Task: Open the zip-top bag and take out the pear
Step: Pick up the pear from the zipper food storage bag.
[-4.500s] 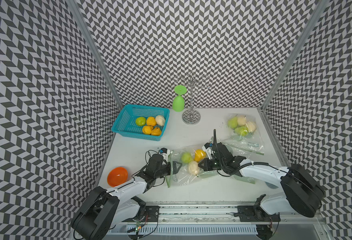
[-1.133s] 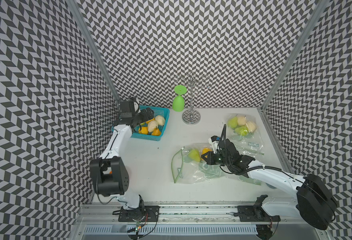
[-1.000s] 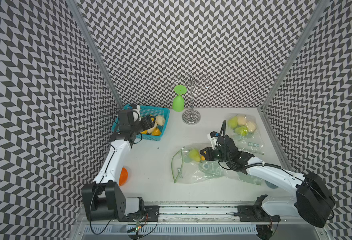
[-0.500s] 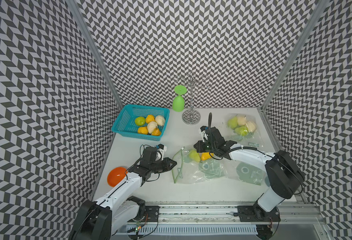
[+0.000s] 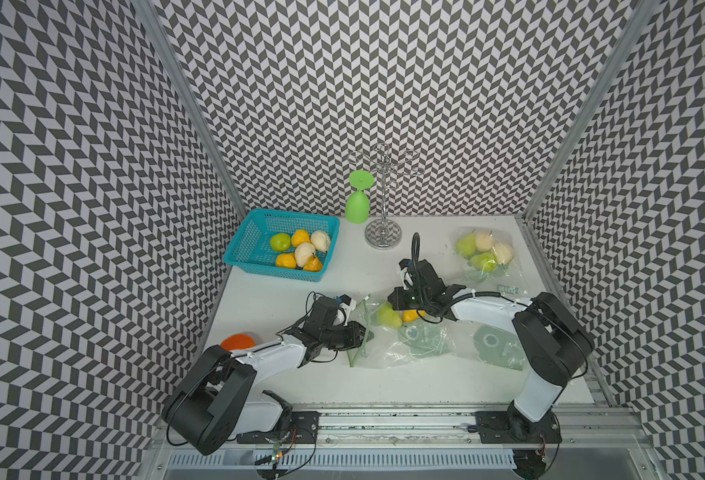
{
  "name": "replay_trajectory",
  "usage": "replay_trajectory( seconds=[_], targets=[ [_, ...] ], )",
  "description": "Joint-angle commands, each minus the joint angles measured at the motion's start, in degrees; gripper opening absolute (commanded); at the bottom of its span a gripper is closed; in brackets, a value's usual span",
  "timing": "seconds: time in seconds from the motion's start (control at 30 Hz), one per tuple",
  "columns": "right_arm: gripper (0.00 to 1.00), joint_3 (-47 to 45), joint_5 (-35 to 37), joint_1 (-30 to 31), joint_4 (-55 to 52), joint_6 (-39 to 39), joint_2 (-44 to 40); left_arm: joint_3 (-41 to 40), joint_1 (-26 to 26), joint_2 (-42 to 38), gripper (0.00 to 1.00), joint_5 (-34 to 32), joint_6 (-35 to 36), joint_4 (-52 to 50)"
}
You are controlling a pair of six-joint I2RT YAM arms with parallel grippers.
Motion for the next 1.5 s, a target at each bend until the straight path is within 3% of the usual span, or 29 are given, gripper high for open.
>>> replay_trajectory(
  seconds=[0.0, 0.07, 0.1, 0.13, 0.37, 0.9, 1.1, 1.2, 1.3, 1.47],
  targets=[
    [0.02, -1.78, 0.17, -0.10, 2.75, -0.05, 1.53, 0.08, -0.55, 2.60, 0.32, -2.07, -0.06, 4.60],
    [0.02, -3.08, -0.02, 0.04, 3.61, 0.07, 1.37, -0.62, -0.67, 2.34, 0.37, -3.51, -1.30, 6.26],
    [0.02, -3.91, -0.02, 0.11, 4.02, 0.16, 1.51, -1.53, -1.03, 1.37, 0.43, -4.25, -2.68, 8.16],
    [0.02, -4.79, -0.40, 0.12, 4.82, 0.47, 1.57, -2.07, -1.75, 0.25, 0.55, -5.36, -3.73, 9.24],
    [0.02, -7.38, -1.95, 1.40, 7.94, 1.77, 3.07, -2.91, -5.24, -5.01, 0.89, -8.31, -5.43, 9.36],
    [0.00, -9.92, -4.37, 7.96, 9.78, 4.30, 0.88, 0.60, -6.16, 0.42, 0.91, -17.69, -3.52, 6.39],
    [0.00, -10.19, -5.47, 9.35, 10.44, 4.69, 0.70, 1.19, -6.36, 2.14, 0.92, -16.38, -2.31, 5.95],
    [0.00, -9.63, -4.67, 9.27, 9.37, 4.57, 0.73, 0.49, -6.33, 3.40, 0.86, -15.14, -1.76, 6.12],
    [0.00, -9.40, -2.99, 8.71, 7.81, 4.83, 0.40, -0.62, -6.29, 2.94, 0.72, -13.88, -0.82, 5.65],
    [0.00, -10.26, -0.61, 6.36, 6.50, 6.19, 0.29, -1.65, -6.24, -1.39, 0.71, -11.75, 0.36, 3.20]
  ],
)
